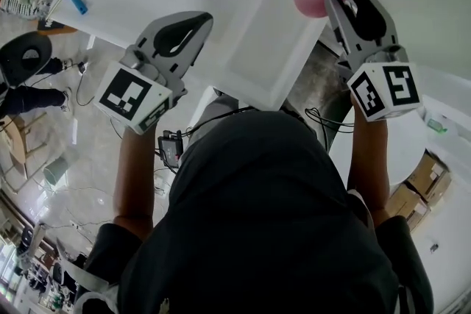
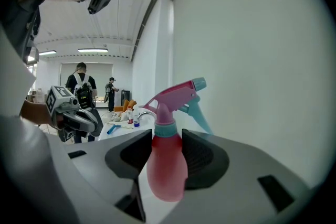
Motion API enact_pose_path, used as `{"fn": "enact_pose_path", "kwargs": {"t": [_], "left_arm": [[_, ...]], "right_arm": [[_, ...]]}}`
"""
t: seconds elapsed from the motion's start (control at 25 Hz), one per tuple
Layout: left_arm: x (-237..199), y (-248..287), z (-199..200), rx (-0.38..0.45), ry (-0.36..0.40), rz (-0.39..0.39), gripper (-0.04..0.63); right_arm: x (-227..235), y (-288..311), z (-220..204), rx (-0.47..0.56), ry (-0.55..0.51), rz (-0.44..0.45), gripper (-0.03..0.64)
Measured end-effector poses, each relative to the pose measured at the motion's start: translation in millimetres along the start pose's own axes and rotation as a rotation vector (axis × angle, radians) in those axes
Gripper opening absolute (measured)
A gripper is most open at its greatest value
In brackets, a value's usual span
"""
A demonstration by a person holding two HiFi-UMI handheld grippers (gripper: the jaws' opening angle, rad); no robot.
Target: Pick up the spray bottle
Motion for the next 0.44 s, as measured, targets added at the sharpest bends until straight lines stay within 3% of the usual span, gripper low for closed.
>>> {"fn": "enact_pose_path", "kwargs": {"t": [0.44], "left_arm": [[5.6,6.1,-2.2,-0.022,-0.009,-0.039,0.005]], "right_arm": [[-8.0,3.9,-11.9,-0.052,0.022,0.018,0.178]]}}
Point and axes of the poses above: the fingertips, and each gripper's own axes: y forward along the fingers, x to its right, z out of its top, the point moved 4 cm from there along -y, backward along the fingers, and after that the axes turned 9 degrees about -x, right-handed, at the moved point
